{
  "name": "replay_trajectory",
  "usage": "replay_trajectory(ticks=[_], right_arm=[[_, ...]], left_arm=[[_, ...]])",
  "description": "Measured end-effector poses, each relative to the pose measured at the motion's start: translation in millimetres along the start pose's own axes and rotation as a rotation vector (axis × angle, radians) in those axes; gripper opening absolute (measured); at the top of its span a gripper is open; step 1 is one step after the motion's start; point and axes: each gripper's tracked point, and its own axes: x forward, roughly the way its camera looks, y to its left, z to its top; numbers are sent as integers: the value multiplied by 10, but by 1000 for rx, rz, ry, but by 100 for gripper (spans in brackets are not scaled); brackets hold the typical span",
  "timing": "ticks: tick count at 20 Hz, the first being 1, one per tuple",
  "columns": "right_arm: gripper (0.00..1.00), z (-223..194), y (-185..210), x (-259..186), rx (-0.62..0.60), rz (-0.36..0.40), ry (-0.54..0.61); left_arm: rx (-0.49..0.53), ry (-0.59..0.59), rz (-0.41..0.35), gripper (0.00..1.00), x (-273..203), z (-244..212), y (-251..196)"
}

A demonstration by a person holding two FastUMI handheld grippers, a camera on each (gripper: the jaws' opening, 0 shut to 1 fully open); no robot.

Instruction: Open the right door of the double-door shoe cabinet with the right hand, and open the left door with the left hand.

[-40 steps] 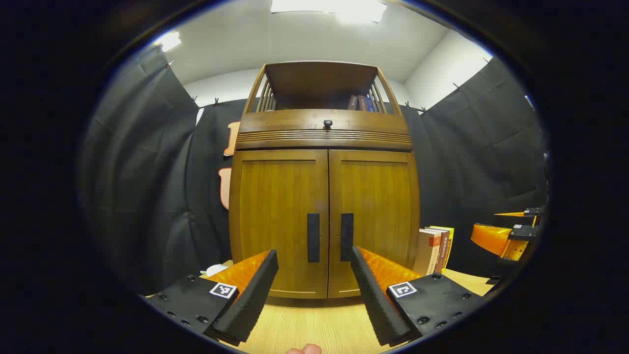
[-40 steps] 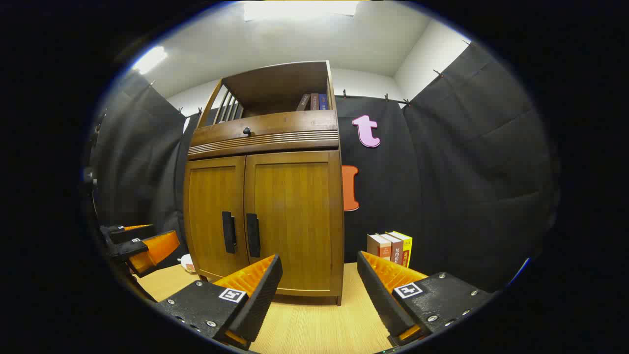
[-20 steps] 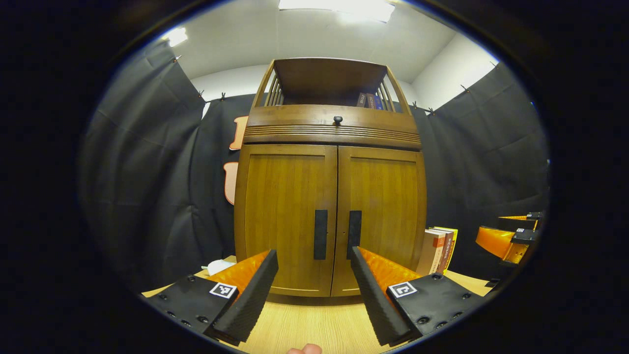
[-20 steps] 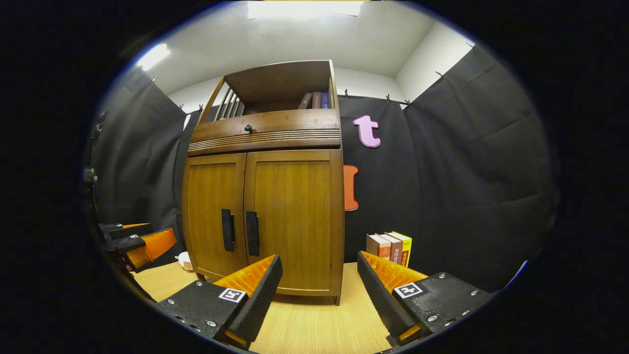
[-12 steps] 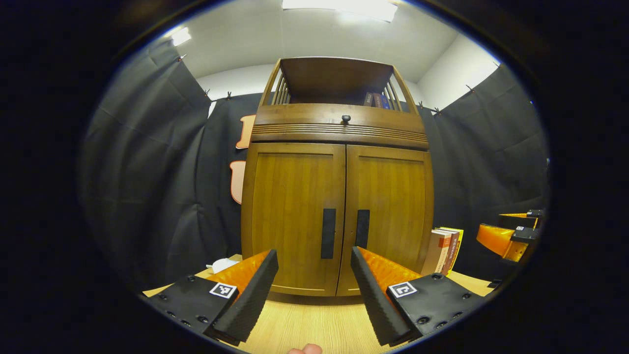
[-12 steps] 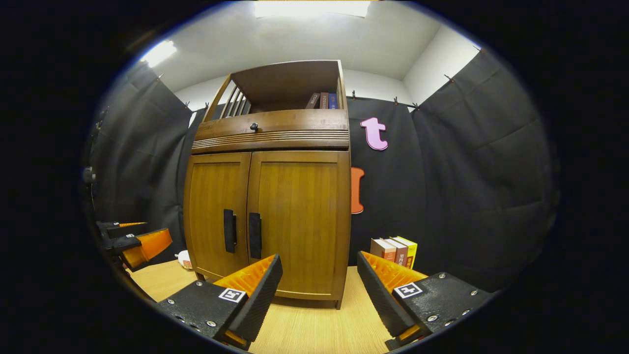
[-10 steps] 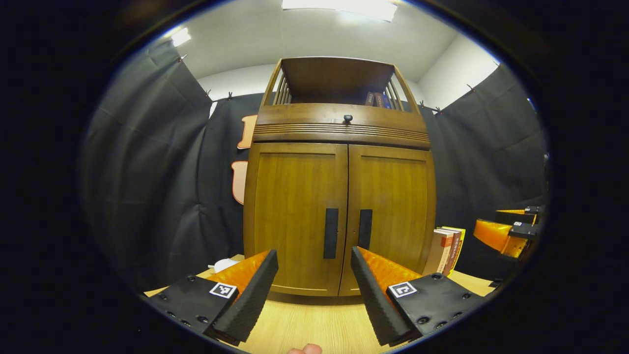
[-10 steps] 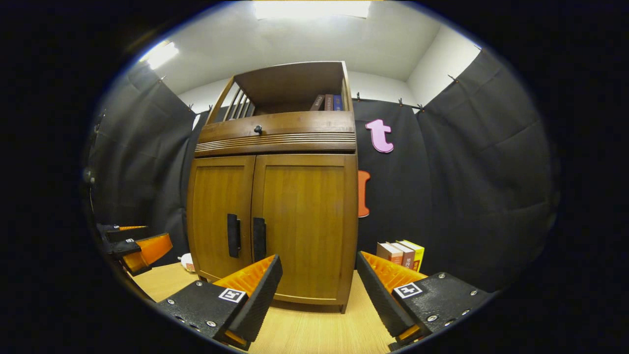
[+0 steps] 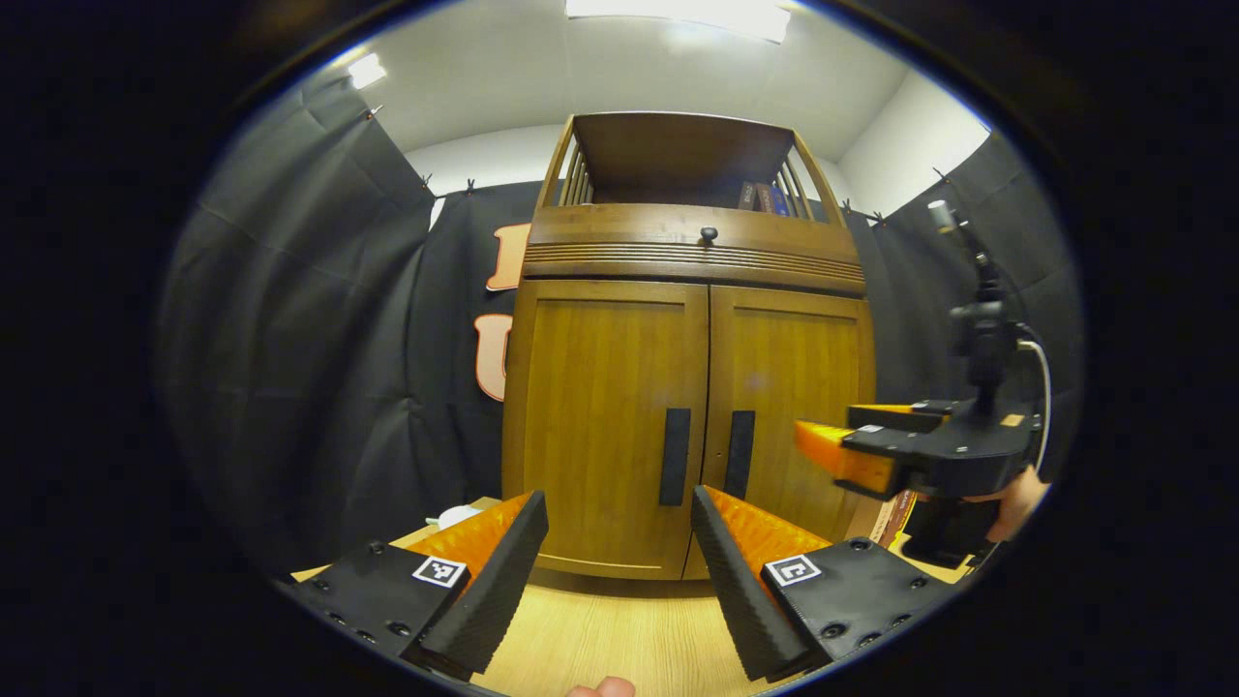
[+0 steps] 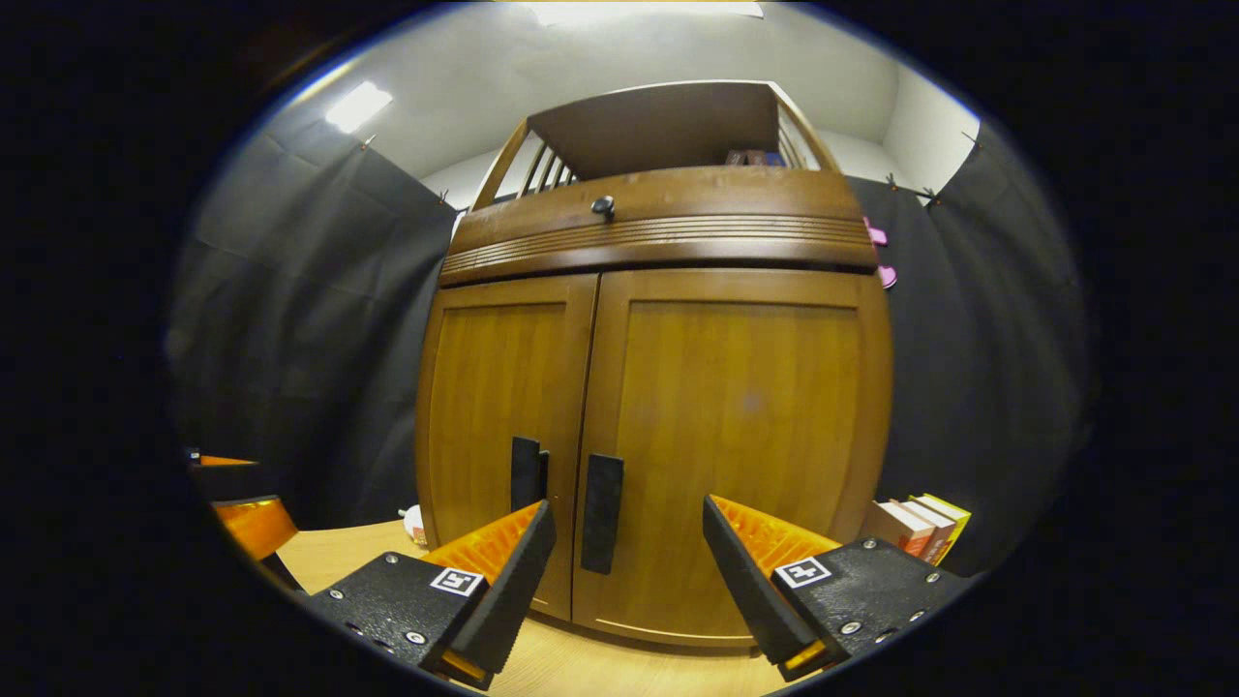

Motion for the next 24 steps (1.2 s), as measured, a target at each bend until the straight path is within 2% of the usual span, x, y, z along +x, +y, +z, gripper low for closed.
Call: replay_trajectory(ticks=[1,2,5,6,7,9,10,11,12,13,14,16,18,19,21,22,23,24], right_arm=[[93,-92,48,161,2,10,14],[92,-171,92,304,3,18,29],[91,-369,156,607,1,13,57],[86,-430,171,678,2,8,72],[90,-492,171,729,9,0,88],[88,-552,203,815,44,-7,104],[91,-576,236,836,70,-1,114],[84,-599,245,882,97,-5,118],[69,-628,219,924,117,-24,124],[65,-653,172,967,133,-49,129],[50,-682,117,996,150,-72,133],[42,-685,122,1011,192,-87,126],[29,-691,89,1011,134,-96,90],[34,-701,86,1030,98,-97,82],[31,-727,100,1028,110,-104,87],[25,-735,111,1034,128,-103,91],[27,-739,110,1040,131,-98,98],[27,-739,110,1034,122,-93,104]], left_arm=[[0,2,8,93,-20,-10,43],[2,4,20,96,-48,-8,82],[9,6,57,96,-66,8,250],[11,6,69,96,-73,2,303],[12,8,81,96,-78,13,352],[17,11,95,96,-100,10,419],[25,11,106,93,-108,10,469],[31,11,115,93,-113,14,514],[34,10,119,96,-120,17,538],[36,10,124,96,-123,18,556],[38,10,126,96,-144,18,574],[41,8,133,96,-147,29,609],[40,6,137,96,-144,39,631],[41,7,135,96,-130,35,629],[47,9,129,96,-126,33,618],[50,9,126,96,-122,31,614],[51,11,122,94,-121,31,599],[50,11,119,99,-125,26,594]])
